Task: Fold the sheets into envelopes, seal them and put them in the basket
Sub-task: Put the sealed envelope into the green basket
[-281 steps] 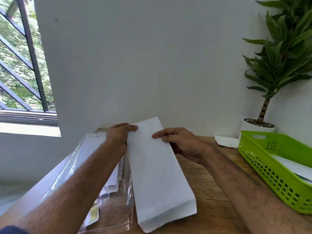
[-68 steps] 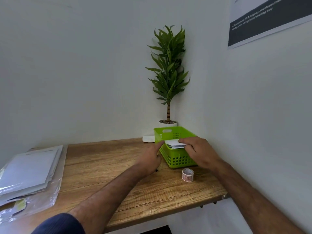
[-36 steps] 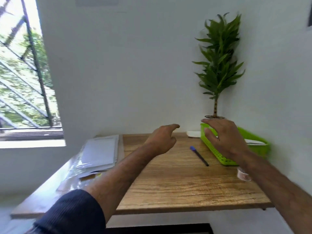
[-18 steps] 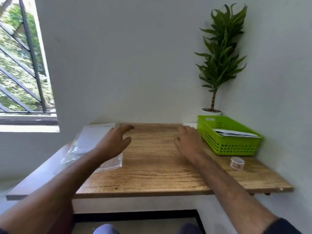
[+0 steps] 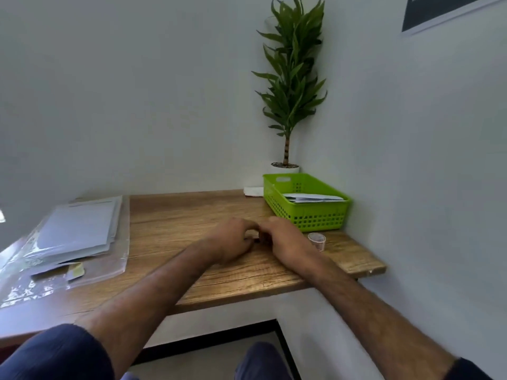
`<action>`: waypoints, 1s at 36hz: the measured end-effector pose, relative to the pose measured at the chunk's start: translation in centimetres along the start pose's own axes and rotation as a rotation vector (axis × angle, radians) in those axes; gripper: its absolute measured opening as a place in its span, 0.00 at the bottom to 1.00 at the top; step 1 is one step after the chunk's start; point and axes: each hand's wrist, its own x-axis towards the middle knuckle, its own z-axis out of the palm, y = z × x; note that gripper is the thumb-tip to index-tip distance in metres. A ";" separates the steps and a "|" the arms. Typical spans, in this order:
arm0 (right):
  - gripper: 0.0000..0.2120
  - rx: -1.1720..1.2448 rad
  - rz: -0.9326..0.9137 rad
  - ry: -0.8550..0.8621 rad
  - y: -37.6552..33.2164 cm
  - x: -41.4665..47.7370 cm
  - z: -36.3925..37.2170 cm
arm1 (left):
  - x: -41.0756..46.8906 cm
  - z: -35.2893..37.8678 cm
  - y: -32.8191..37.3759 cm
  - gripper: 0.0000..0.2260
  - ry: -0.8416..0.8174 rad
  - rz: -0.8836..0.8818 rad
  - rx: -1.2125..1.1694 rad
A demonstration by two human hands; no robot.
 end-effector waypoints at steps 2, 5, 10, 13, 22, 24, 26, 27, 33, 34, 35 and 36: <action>0.13 0.010 -0.009 0.016 0.7 -0.6 -0.1 | 0.1 0.7 0.3 0.14 0.015 -0.002 0.019; 0.12 0.017 0.013 0.079 1.6 -1.5 -0.1 | 0.0 0.9 0.6 0.11 0.076 0.005 0.089; 0.06 -0.055 0.114 0.399 3.6 -3.6 -1.0 | -0.5 1.0 0.3 0.11 0.091 0.025 0.131; 0.09 -0.087 0.306 0.409 5.6 -4.8 -1.5 | -0.5 1.0 0.4 0.11 0.085 0.023 0.140; 0.12 0.232 0.342 0.340 8.3 -7.5 -2.4 | 0.6 2.2 3.6 0.12 0.093 0.068 0.146; 0.11 0.255 0.346 0.318 8.6 -8.1 -2.3 | 1.2 2.8 5.0 0.12 0.105 0.091 0.155; 0.11 0.274 0.339 0.306 8.9 -8.6 -2.3 | 1.9 3.6 6.5 0.12 0.125 0.108 0.164; 0.11 0.271 0.329 0.307 9.1 -8.9 -2.3 | 2.4 4.0 7.3 0.12 0.137 0.115 0.168; 0.09 0.218 0.279 0.303 9.6 -9.7 -2.7 | 4.6 6.2 11.1 0.10 0.202 0.122 0.175; 0.10 0.213 0.270 0.300 9.8 -9.8 -2.7 | 4.9 6.4 11.5 0.10 0.215 0.118 0.181; 0.11 0.213 0.263 0.300 9.9 -9.8 -2.7 | 5.1 6.6 11.8 0.09 0.225 0.110 0.185; 0.12 0.215 0.257 0.302 10.1 -9.8 -2.7 | 5.3 6.7 11.9 0.09 0.234 0.101 0.190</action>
